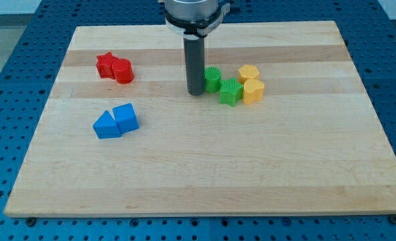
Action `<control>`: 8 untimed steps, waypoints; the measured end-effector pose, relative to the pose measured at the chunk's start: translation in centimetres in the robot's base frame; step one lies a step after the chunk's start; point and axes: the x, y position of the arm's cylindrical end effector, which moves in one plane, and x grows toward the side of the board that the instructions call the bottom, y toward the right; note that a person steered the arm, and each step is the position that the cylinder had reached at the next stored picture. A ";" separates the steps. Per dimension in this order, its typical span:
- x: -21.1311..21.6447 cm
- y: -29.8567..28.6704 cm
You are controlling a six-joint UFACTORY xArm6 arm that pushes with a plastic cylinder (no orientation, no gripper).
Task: Push the blue triangle down a bit
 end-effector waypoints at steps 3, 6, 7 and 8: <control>-1.9 -0.9; -2.5 4.3; -1.7 1.2; 0.3 -0.3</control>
